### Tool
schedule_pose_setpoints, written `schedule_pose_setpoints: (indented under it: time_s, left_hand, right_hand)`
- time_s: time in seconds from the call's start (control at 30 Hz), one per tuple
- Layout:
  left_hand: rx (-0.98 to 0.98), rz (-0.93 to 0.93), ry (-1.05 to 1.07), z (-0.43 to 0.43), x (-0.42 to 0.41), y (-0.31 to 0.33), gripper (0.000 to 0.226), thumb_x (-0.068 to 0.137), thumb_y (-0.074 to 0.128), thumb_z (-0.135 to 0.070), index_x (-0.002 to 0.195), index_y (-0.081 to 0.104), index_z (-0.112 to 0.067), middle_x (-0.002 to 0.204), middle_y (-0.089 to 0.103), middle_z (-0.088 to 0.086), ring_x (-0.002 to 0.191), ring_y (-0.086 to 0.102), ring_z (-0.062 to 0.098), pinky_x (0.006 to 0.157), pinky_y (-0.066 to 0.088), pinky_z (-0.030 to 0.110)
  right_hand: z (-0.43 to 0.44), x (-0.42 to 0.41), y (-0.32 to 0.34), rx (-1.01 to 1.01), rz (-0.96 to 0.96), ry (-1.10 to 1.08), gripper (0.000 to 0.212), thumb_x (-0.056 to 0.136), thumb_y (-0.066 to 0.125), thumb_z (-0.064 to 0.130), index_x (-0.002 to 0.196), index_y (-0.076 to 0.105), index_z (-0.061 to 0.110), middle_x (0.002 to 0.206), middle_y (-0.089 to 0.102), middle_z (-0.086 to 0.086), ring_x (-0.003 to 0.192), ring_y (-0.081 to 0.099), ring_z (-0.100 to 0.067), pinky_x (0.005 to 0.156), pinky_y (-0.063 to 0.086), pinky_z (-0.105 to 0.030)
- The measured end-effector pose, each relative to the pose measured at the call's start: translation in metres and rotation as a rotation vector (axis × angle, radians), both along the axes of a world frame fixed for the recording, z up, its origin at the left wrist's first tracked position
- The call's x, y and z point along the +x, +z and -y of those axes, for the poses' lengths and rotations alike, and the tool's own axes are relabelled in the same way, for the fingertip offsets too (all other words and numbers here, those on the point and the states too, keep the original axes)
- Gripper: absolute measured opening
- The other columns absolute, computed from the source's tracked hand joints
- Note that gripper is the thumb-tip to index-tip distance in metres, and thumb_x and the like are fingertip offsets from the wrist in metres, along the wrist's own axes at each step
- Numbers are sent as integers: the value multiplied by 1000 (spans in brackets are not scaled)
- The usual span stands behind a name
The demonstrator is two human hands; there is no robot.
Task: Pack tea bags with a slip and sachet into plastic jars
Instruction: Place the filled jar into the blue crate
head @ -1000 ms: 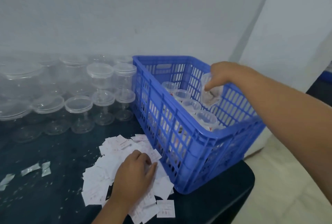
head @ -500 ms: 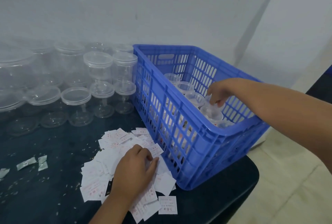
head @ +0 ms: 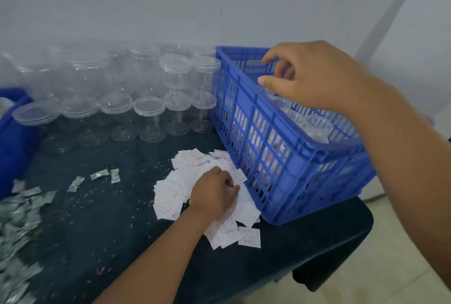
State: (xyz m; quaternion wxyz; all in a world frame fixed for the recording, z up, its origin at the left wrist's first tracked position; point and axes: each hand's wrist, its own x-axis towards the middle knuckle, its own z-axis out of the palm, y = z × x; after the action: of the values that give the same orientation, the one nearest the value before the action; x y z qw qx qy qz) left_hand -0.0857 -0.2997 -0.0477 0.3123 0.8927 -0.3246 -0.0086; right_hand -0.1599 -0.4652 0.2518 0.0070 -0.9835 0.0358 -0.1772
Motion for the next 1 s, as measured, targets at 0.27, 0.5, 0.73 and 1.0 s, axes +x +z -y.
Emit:
schedule_pose_setpoints:
  time_s: [0.27,0.5,0.73,1.0]
  left_hand:
    - [44,45,-80,-30,-8,53,24,104,52,-20,115,69,-6,111,71,14,102,67,32,89,54,41]
    - [-622,-321,256,-116,1,55,29,109,48,-30,93,72,-25,78,70,-7,69,62,7,63,49,19]
    - [-1574,-977,567,-183,29,51,33,109,52,-38,83,64,-21,63,53,-6,47,40,6,44,28,20]
    - [-1783,-959,444,-211,38,61,35,108,53,-38,80,62,-20,62,47,-5,49,35,8,45,26,21]
  right_hand:
    - [-108,-48,-123,525,172,242,19,102,65,40,104,79,26,90,74,19,88,68,1,75,47,-12]
    - [-176,-53,-254,728,199,255,22,106,60,41,126,62,33,122,61,26,116,61,1,96,48,-17]
    - [-218,-42,-284,244,-339,496,70,107,43,65,169,32,33,165,46,14,159,27,-8,132,11,-25]
    - [-250,-32,-278,91,-196,469,37,94,70,50,122,82,29,129,76,12,130,68,-18,111,54,-40]
